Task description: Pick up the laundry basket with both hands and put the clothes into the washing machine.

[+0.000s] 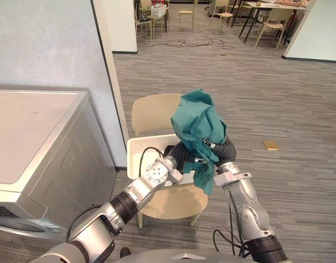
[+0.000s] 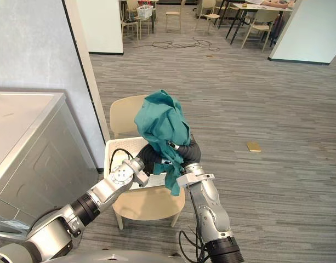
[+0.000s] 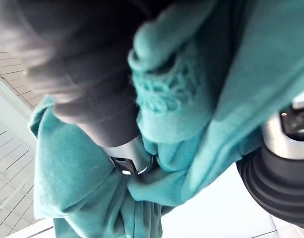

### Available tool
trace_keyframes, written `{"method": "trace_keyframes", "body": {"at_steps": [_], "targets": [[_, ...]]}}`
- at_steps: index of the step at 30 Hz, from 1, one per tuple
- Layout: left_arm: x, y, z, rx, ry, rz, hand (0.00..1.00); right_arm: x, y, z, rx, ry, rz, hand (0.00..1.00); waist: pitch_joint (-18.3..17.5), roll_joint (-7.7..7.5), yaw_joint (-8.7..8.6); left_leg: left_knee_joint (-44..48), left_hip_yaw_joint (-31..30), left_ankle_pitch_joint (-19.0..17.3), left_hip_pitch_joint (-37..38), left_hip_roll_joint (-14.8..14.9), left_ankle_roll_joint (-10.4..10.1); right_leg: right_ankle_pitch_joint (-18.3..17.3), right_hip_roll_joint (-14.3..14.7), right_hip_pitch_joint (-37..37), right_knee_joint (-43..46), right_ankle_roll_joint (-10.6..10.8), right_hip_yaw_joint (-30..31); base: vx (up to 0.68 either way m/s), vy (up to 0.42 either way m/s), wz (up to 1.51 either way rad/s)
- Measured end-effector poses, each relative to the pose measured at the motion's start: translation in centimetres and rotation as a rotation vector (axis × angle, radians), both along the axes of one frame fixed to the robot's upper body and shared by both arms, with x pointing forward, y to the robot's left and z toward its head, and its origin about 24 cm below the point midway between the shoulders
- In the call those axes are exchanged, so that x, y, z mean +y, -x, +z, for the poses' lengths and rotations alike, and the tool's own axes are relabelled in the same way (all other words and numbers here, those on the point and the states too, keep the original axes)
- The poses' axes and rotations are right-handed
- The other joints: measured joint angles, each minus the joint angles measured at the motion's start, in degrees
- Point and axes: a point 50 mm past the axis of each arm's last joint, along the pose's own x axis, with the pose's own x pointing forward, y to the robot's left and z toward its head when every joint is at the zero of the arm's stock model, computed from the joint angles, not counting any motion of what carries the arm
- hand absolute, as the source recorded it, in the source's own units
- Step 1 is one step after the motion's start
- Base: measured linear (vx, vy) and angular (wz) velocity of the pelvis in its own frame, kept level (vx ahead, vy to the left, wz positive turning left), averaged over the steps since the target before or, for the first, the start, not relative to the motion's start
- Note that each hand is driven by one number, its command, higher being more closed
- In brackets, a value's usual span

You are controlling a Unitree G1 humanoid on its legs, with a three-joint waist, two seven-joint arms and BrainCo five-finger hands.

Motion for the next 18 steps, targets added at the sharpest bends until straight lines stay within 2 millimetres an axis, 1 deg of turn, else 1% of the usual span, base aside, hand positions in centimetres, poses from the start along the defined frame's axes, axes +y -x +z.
{"method": "trace_keyframes", "body": {"at_steps": [8, 14, 17, 18], "targets": [[0.12, -0.05, -0.08, 0.014, 0.005, 0.001, 1.00, 0.02, 0.01, 0.00, -0.001, 0.001, 0.003, 1.00, -0.1, -0.14, 0.07, 0.0, -0.3, 0.2, -0.2, 0.0, 0.2, 0.0, 0.0, 0.0, 0.0, 0.0, -0.3, 0.00, 0.000, 0.01], [0.12, -0.05, -0.07, 0.014, 0.004, 0.001, 1.00, 0.00, 0.01, 0.01, -0.002, 0.000, 0.001, 1.00, -0.2, -0.54, 0.08, 0.0, -0.5, 0.1, -0.3, 0.0, 0.1, 0.0, 0.0, 0.1, 0.0, 0.0, -0.4, 0.00, 0.000, 0.00], [0.02, 0.02, 0.08, 0.009, 0.008, -0.008, 1.00, -0.04, 0.29, 0.17, -0.009, -0.004, -0.001, 1.00, -0.2, -0.53, 0.24, 0.0, -0.4, 0.2, -0.3, -0.3, 0.2, -0.3, 0.0, 0.0, 0.2, 0.4, -0.5, 0.00, 0.000, 0.00], [-0.07, 0.08, 0.24, 0.004, 0.013, -0.019, 1.00, -0.06, 0.54, 0.34, -0.017, -0.007, -0.003, 0.00, -0.2, -0.53, 0.33, 0.0, -0.4, 0.3, -0.3, -0.3, 0.3, -0.4, 0.0, 0.0, 0.3, 0.5, -0.4, 0.00, 0.000, 0.00]]}}
